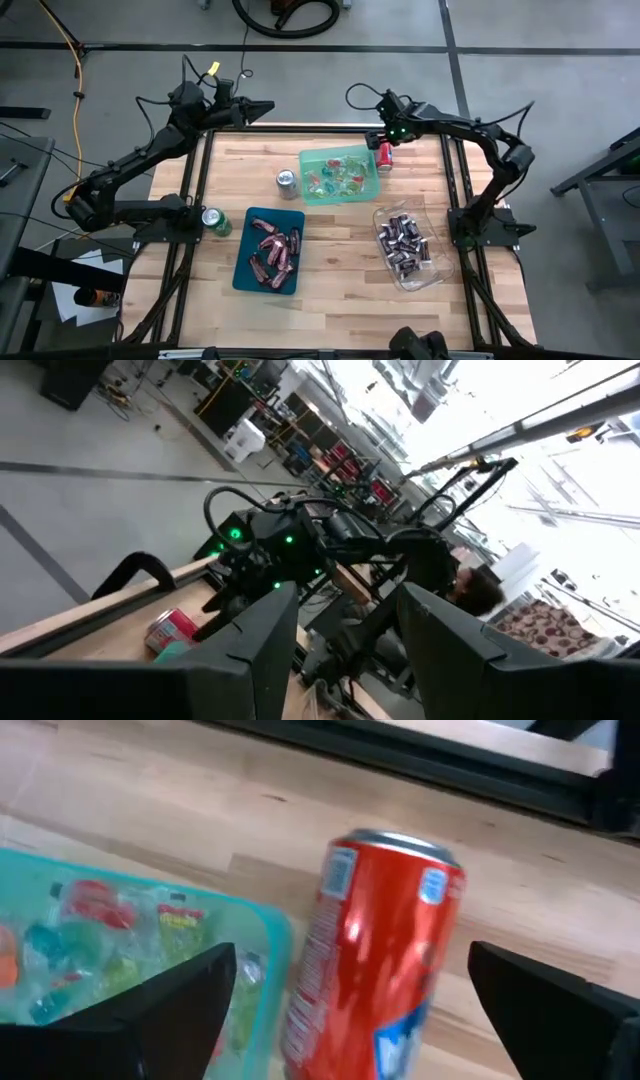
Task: Organize candy in baskets
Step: Adjust the orange soda can
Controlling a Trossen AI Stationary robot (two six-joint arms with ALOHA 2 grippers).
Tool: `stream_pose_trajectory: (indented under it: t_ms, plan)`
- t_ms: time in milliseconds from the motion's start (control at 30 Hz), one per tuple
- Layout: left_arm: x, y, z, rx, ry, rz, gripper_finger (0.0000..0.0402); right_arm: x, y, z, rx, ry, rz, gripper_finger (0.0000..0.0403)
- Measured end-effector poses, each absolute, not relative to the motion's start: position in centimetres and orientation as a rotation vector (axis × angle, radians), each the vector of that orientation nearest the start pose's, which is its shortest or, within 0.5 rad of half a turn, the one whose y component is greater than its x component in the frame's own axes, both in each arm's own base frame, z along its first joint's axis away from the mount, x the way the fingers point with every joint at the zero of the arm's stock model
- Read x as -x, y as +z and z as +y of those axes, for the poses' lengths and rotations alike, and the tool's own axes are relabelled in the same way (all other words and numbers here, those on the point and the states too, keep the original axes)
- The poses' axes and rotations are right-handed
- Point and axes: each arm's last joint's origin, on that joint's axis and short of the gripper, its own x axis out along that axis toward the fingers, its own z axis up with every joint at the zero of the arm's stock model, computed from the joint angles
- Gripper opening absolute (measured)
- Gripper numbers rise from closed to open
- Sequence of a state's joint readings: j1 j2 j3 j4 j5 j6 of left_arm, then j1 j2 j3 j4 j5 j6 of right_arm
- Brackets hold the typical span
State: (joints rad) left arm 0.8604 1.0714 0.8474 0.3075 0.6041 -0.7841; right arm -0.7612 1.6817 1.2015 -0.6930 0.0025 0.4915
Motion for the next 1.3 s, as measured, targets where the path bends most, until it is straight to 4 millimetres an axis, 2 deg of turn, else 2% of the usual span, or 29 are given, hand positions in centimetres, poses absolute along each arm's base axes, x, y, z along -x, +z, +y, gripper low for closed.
stream_pose_trajectory:
  t_ms: [200,333,500,600,733,900,1133,1300]
  plan:
    - [-16.7,34.7,16.9,0.724,0.228,-0.163,0.0163,-23.3,21.8,-22.4,-0.746,-0.950,1.057,0.0390]
    - [-16.7,34.7,16.9,0.724,0.228,-0.163,0.0163,-23.6,21.8,-22.3,-0.741,-0.952,1.048,0.0390]
    - [-16.7,34.7,16.9,0.726,0.231,-0.165,0.0163,-24.1,21.8,-23.2,-0.805,-1.002,0.913,0.0390]
    - [-16.7,34.7,16.9,0.742,0.230,-0.167,0.0163,-24.1,21.0,-23.9,-0.910,-1.020,0.888,0.0390]
    - [-16.7,34.7,16.9,0.749,0.229,-0.168,0.0163,-24.2,19.3,-24.3,-0.967,-1.069,0.924,0.0390]
    - [-16.7,34.7,16.9,0.751,0.229,-0.168,0.0163,-24.6,17.4,-24.0,-1.027,-1.001,1.027,0.0390]
    - [-16.7,34.7,16.9,0.750,0.229,-0.168,0.0163,-23.8,17.3,-22.8,-0.986,-1.023,1.190,0.0390]
    - [-16.7,34.7,16.9,0.750,0.229,-0.168,0.0163,-24.1,17.3,-22.5,-0.917,-1.070,1.209,0.0390]
